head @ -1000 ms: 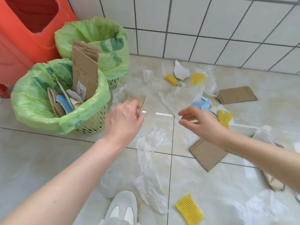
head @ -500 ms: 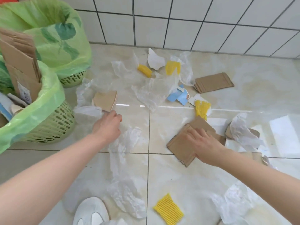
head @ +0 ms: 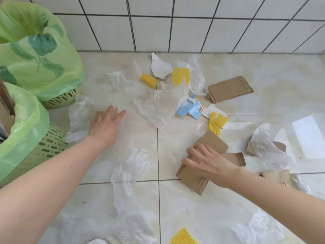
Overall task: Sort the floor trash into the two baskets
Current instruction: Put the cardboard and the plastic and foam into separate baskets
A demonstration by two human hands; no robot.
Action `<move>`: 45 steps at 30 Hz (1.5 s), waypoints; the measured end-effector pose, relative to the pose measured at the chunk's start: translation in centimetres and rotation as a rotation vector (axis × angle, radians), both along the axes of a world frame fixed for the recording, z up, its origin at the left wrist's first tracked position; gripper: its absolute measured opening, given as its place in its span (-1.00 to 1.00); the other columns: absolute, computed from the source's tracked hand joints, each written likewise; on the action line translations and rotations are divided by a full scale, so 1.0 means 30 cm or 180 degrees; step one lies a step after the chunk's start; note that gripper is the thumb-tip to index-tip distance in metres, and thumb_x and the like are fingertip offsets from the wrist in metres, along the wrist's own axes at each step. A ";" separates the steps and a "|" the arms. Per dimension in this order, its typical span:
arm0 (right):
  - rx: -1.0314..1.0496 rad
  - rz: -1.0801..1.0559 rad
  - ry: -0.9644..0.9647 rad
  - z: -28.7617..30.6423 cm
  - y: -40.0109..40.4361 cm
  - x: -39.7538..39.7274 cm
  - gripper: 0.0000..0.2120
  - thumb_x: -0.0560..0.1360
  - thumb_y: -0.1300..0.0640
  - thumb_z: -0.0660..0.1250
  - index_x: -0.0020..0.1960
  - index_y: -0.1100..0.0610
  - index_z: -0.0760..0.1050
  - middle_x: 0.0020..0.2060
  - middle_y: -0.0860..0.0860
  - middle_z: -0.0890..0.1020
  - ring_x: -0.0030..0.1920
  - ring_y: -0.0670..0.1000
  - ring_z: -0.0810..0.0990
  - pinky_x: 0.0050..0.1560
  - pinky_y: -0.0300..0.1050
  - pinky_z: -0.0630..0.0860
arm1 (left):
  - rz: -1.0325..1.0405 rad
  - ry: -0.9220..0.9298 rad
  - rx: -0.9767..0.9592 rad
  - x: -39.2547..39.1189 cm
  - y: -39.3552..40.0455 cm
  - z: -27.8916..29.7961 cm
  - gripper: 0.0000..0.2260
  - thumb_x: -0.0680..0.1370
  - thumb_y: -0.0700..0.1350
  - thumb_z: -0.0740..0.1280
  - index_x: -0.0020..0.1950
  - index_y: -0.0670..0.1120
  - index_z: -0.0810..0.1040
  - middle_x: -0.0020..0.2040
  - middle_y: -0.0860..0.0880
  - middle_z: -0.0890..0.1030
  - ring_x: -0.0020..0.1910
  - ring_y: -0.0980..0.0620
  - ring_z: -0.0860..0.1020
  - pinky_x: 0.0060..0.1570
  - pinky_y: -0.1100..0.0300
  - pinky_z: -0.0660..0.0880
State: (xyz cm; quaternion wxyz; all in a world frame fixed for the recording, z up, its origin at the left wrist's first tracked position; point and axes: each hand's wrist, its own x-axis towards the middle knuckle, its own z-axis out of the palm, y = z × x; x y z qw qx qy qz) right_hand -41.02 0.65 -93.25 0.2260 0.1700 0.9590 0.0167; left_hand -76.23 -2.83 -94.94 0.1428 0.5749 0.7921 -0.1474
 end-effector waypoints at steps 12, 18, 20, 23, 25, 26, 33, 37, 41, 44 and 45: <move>0.0278 0.0487 0.0509 0.037 0.023 -0.060 -0.56 0.08 0.33 0.23 -0.05 0.15 0.39 -0.11 0.10 0.49 -0.04 0.18 0.50 0.09 0.06 0.49 | -0.0090 0.0083 -0.0314 -0.049 0.032 -0.003 -0.18 0.45 -0.12 0.30 0.53 0.16 -0.17 0.39 -0.07 0.22 0.24 -0.22 0.27 0.15 -0.09 0.31; 0.0523 0.0374 0.0897 0.104 0.030 -0.041 -0.56 0.11 0.45 0.17 -0.06 0.15 0.34 -0.29 0.04 0.43 -0.30 0.11 0.44 0.13 0.28 0.45 | -0.0186 -0.0074 -0.0057 0.005 -0.015 0.008 -0.46 0.56 -0.21 0.14 0.53 -0.02 0.09 0.33 -0.10 0.37 0.23 -0.20 0.41 0.08 -0.07 0.43; 0.0607 0.0327 0.1124 0.134 0.011 -0.022 -0.58 0.18 0.45 0.01 -0.05 0.15 0.35 -0.28 0.04 0.44 -0.31 0.11 0.42 0.15 0.29 0.44 | -0.0236 -0.0139 0.0272 0.032 -0.038 0.031 -0.47 0.57 -0.22 0.15 0.53 -0.02 0.13 0.31 -0.10 0.42 0.17 -0.21 0.47 0.03 -0.05 0.45; 0.0676 0.0111 0.1316 0.169 -0.044 0.018 -0.59 0.21 0.44 0.00 -0.04 0.14 0.37 -0.27 0.02 0.45 -0.29 0.11 0.43 0.15 0.27 0.42 | 0.0011 -0.0634 0.1326 0.125 -0.077 0.086 -0.47 0.54 -0.24 0.22 0.51 -0.05 0.21 0.31 -0.12 0.46 0.12 -0.23 0.52 0.01 -0.08 0.46; 0.0670 -0.0136 0.1370 0.168 -0.091 0.063 -0.61 0.24 0.44 0.11 -0.03 0.11 0.40 -0.25 0.00 0.46 -0.27 0.10 0.44 0.16 0.25 0.38 | 0.0246 -0.1083 0.1708 0.213 -0.095 0.126 -0.49 0.53 -0.25 0.24 0.48 -0.07 0.25 0.33 -0.11 0.45 0.17 -0.23 0.51 0.07 -0.09 0.45; 0.0629 -0.0316 0.1396 0.164 -0.113 0.092 -0.62 0.24 0.44 0.19 -0.03 0.09 0.41 -0.25 -0.01 0.45 -0.26 0.09 0.45 0.17 0.22 0.36 | 0.0210 -0.1214 0.1804 0.255 -0.104 0.143 -0.50 0.53 -0.26 0.24 0.47 -0.07 0.26 0.33 -0.10 0.45 0.18 -0.22 0.50 0.08 -0.09 0.45; -0.0274 -0.1871 0.1481 0.141 -0.229 0.352 -0.71 0.37 0.22 0.39 -0.07 -0.07 0.35 -0.25 -0.15 0.46 -0.23 -0.03 0.50 -0.13 -0.20 0.24 | -0.0286 -0.1920 0.1553 0.475 -0.120 0.180 -0.60 0.53 -0.23 0.27 0.33 0.06 0.36 0.16 0.09 0.57 0.05 -0.08 0.56 -0.05 0.11 0.44; -0.0982 -0.2796 0.1538 0.155 -0.245 0.470 -0.87 0.54 0.17 0.19 -0.14 -0.01 0.30 -0.22 -0.14 0.40 -0.17 -0.05 0.42 -0.17 -0.18 0.32 | -0.0247 -0.2243 0.0988 0.584 -0.109 0.159 -0.70 0.52 -0.23 0.26 0.16 0.10 0.44 -0.18 0.15 0.54 -0.18 -0.01 0.52 -0.21 0.18 0.37; -0.1136 -0.3681 0.1753 0.139 -0.217 0.556 -0.84 0.52 0.21 0.18 -0.22 0.06 0.30 -0.30 -0.06 0.44 -0.25 -0.06 0.42 -0.26 -0.19 0.32 | -0.0461 -0.2402 0.0352 0.694 -0.077 0.129 -0.72 0.49 -0.22 0.25 0.08 0.13 0.47 -0.17 0.11 0.59 -0.18 0.05 0.53 -0.20 0.23 0.44; -0.1128 -0.4075 0.1808 0.119 -0.177 0.596 -0.86 0.48 0.21 0.21 -0.25 0.13 0.32 -0.29 -0.04 0.41 -0.24 -0.05 0.40 -0.26 -0.21 0.29 | -0.0617 -0.2475 -0.0066 0.782 -0.039 0.105 -0.89 0.49 -0.14 0.27 -0.02 0.03 0.47 -0.18 0.02 0.60 -0.21 0.00 0.54 -0.22 0.16 0.46; -0.1089 -0.4074 0.1711 0.107 -0.166 0.608 -0.91 0.47 0.20 0.22 -0.21 0.14 0.36 -0.22 -0.05 0.41 -0.17 -0.03 0.40 -0.19 -0.22 0.30 | -0.0697 -0.2479 -0.0155 0.813 -0.024 0.099 -0.96 0.49 -0.11 0.28 -0.08 -0.02 0.46 -0.20 -0.01 0.59 -0.21 -0.04 0.54 -0.22 0.12 0.45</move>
